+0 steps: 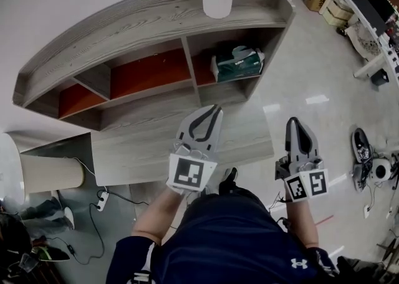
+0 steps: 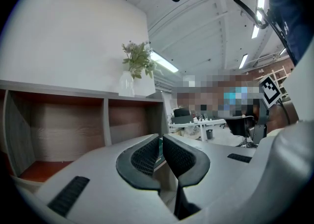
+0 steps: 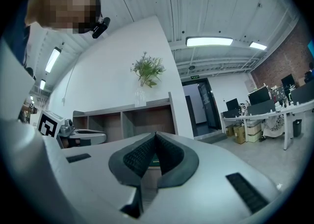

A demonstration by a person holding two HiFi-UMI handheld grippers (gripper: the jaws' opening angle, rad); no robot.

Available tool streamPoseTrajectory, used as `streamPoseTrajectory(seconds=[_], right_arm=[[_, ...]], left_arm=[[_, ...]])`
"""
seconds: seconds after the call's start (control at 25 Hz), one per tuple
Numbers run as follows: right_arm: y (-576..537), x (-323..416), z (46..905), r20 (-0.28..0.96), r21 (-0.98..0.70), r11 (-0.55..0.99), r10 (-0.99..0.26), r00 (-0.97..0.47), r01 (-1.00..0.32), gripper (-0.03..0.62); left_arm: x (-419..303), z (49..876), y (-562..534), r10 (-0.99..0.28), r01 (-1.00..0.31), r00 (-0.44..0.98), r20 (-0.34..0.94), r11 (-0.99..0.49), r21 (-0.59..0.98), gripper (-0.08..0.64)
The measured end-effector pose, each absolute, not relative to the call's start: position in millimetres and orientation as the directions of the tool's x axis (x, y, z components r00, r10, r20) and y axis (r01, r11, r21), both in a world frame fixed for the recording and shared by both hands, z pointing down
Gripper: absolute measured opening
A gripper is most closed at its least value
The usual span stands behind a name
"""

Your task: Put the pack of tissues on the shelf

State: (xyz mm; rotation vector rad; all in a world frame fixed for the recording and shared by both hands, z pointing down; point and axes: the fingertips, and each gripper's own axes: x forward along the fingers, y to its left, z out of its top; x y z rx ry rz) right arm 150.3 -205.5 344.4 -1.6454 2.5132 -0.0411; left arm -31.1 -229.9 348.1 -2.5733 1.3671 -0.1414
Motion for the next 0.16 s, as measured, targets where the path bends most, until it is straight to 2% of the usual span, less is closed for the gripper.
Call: streamPoseTrajectory(seconds=[0.16], right_arm=[[-214.2, 154.1, 349.9, -0.093, -0.106, 0.410, -0.911, -0.402, -0.906, 0.011]], left_arm=[[-26.3, 355.3, -238.4, -0.831, -0.802, 0.556, 0.007, -0.538, -0.259, 0.037]])
